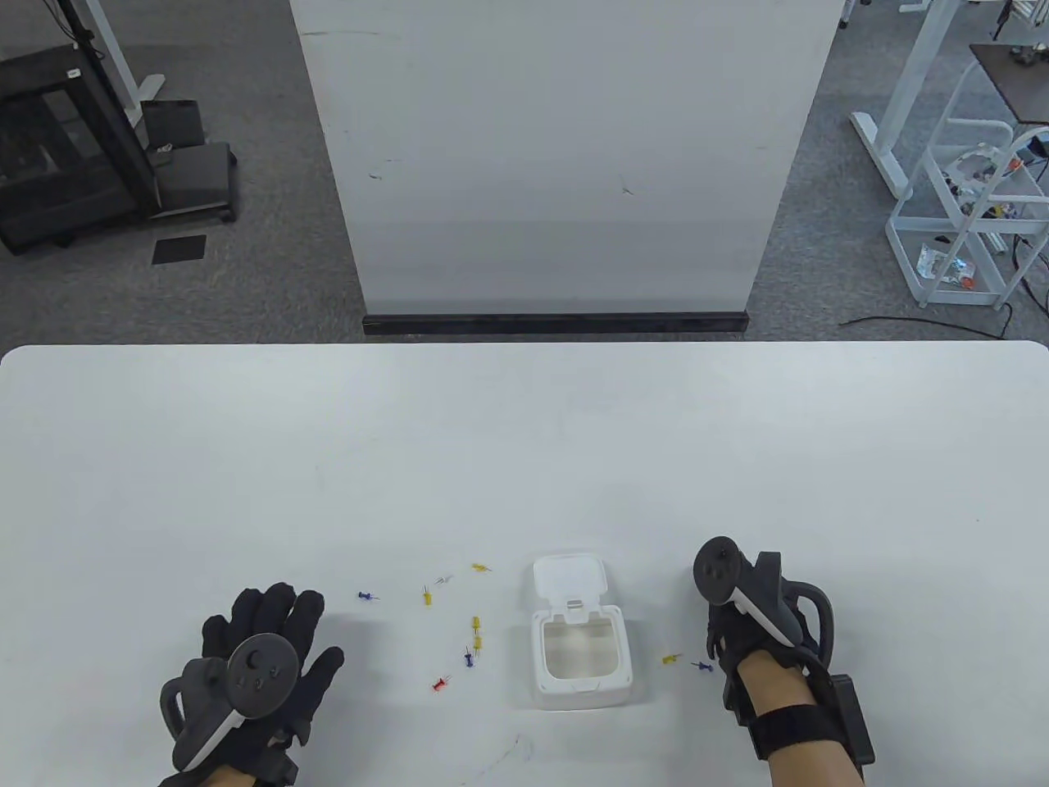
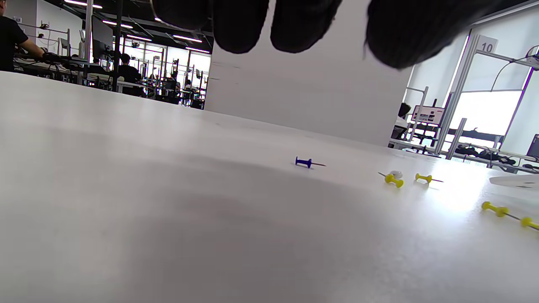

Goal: Press to open box and store push pins

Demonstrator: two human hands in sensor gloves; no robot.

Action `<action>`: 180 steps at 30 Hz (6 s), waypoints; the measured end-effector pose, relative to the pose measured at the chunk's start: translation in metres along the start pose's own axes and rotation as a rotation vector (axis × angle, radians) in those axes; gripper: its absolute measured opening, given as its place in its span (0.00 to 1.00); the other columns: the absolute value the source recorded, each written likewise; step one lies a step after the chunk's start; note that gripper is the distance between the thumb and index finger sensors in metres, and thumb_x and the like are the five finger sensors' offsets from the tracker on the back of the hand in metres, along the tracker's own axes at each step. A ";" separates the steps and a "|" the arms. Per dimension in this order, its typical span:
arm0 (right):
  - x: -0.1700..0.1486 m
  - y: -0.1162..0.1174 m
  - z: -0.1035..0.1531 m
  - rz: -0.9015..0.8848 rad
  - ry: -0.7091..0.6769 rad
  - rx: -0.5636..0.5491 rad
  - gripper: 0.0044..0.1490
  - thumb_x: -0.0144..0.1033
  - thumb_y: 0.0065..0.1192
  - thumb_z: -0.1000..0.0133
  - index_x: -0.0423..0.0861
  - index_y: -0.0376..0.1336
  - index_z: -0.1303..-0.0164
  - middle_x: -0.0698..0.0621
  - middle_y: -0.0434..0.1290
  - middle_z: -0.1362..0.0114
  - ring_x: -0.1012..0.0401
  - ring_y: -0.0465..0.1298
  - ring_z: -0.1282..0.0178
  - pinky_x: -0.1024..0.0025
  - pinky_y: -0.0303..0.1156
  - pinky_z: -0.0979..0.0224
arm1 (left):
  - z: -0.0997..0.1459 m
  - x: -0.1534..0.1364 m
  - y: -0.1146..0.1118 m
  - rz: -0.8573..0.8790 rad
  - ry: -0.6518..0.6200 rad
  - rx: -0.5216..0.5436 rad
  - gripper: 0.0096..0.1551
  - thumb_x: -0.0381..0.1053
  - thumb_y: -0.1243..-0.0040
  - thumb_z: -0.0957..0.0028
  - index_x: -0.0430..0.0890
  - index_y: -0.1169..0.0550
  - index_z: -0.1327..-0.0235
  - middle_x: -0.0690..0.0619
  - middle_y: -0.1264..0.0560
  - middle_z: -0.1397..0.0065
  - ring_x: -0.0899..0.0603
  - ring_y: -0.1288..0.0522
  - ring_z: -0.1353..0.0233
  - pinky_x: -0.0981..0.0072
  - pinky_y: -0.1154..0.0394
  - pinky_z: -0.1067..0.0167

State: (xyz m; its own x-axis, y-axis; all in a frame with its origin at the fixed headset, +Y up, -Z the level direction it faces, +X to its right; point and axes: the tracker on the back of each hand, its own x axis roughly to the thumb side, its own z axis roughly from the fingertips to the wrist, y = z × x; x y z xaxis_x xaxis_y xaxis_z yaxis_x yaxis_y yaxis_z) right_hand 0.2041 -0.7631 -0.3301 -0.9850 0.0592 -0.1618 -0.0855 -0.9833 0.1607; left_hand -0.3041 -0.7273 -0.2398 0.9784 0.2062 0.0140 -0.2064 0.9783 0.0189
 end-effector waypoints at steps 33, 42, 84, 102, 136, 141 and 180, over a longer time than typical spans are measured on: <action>0.049 -0.055 0.043 -0.238 -0.133 0.115 0.27 0.43 0.66 0.45 0.51 0.61 0.37 0.51 0.71 0.35 0.46 0.70 0.34 0.43 0.65 0.27 | -0.002 -0.001 -0.003 0.011 0.002 -0.021 0.43 0.68 0.45 0.51 0.57 0.40 0.23 0.47 0.46 0.14 0.31 0.51 0.16 0.27 0.57 0.25; 0.120 -0.055 0.084 -0.076 -0.377 0.053 0.27 0.41 0.68 0.45 0.51 0.61 0.37 0.50 0.71 0.34 0.46 0.70 0.34 0.43 0.64 0.26 | -0.002 -0.001 -0.003 0.019 -0.004 -0.016 0.43 0.68 0.45 0.51 0.56 0.40 0.23 0.47 0.46 0.14 0.31 0.51 0.16 0.27 0.57 0.25; 0.019 -0.039 0.009 -0.021 0.022 0.087 0.31 0.40 0.69 0.46 0.53 0.62 0.31 0.49 0.69 0.29 0.45 0.67 0.29 0.41 0.59 0.22 | -0.001 -0.001 -0.005 0.030 -0.015 -0.023 0.43 0.68 0.45 0.51 0.56 0.40 0.23 0.47 0.46 0.14 0.31 0.52 0.16 0.27 0.57 0.25; 0.027 0.001 0.000 0.177 0.049 0.049 0.26 0.40 0.64 0.44 0.50 0.62 0.37 0.51 0.72 0.36 0.46 0.71 0.34 0.43 0.62 0.24 | -0.001 -0.001 -0.005 0.028 -0.012 -0.030 0.43 0.68 0.45 0.51 0.56 0.40 0.23 0.47 0.46 0.15 0.31 0.52 0.16 0.27 0.57 0.25; 0.147 -0.042 0.101 0.081 -0.439 0.030 0.28 0.42 0.65 0.45 0.49 0.61 0.36 0.50 0.71 0.34 0.46 0.71 0.34 0.43 0.63 0.25 | 0.000 -0.001 -0.006 0.039 -0.023 -0.023 0.43 0.68 0.45 0.52 0.56 0.40 0.23 0.47 0.45 0.15 0.31 0.52 0.16 0.27 0.57 0.25; 0.156 -0.030 0.100 0.137 -0.446 0.030 0.28 0.42 0.66 0.45 0.49 0.61 0.36 0.50 0.71 0.34 0.46 0.70 0.33 0.43 0.63 0.25 | 0.000 -0.001 -0.005 0.042 -0.022 -0.025 0.43 0.68 0.45 0.52 0.56 0.40 0.23 0.47 0.46 0.15 0.31 0.52 0.16 0.27 0.57 0.25; 0.000 -0.055 0.045 -0.044 -0.019 0.029 0.28 0.40 0.67 0.46 0.52 0.63 0.35 0.49 0.71 0.33 0.45 0.70 0.32 0.42 0.63 0.25 | 0.000 0.000 -0.006 0.053 -0.022 -0.040 0.43 0.68 0.45 0.51 0.56 0.40 0.23 0.47 0.46 0.15 0.31 0.52 0.16 0.27 0.57 0.25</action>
State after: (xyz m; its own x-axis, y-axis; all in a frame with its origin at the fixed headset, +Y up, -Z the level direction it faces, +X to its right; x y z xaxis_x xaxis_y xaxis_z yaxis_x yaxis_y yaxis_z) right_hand 0.2018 -0.7017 -0.2951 -0.9829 0.1059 -0.1505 -0.1329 -0.9742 0.1824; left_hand -0.3032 -0.7330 -0.2398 0.9656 0.2574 0.0356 -0.2568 0.9662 -0.0224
